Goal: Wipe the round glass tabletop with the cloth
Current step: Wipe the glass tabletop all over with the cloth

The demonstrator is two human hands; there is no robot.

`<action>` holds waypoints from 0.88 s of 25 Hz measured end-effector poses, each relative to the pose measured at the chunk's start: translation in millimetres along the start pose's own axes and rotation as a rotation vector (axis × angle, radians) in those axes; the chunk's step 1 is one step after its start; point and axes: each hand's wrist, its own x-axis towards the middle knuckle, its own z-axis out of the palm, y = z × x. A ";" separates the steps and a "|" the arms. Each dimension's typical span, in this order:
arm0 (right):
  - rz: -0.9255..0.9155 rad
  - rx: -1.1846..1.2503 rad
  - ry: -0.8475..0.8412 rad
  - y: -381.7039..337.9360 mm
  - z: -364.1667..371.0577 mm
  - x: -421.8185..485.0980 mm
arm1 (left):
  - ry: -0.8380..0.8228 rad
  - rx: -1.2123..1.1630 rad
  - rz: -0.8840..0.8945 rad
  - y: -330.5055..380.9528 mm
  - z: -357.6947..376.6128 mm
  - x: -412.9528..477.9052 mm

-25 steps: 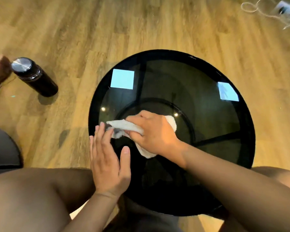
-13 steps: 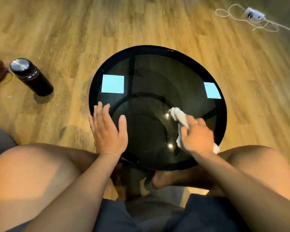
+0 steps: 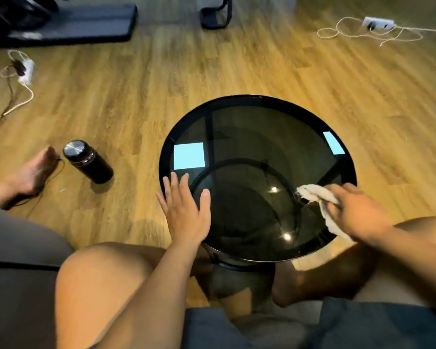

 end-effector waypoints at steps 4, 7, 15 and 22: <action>0.217 0.060 0.082 -25.0 3.2 18.7 | 0.012 -0.021 -0.038 -1.5 -0.3 4.1; -0.005 0.039 0.110 -122.5 28.6 -16.5 | 0.019 -0.043 -0.028 -0.4 0.0 4.1; -0.451 0.135 -0.049 -152.1 23.9 -17.1 | -0.017 -0.183 -0.060 -4.6 -8.9 19.0; 0.330 0.069 0.134 -19.3 -16.6 101.2 | 0.020 -0.085 -0.028 -7.6 -0.4 22.9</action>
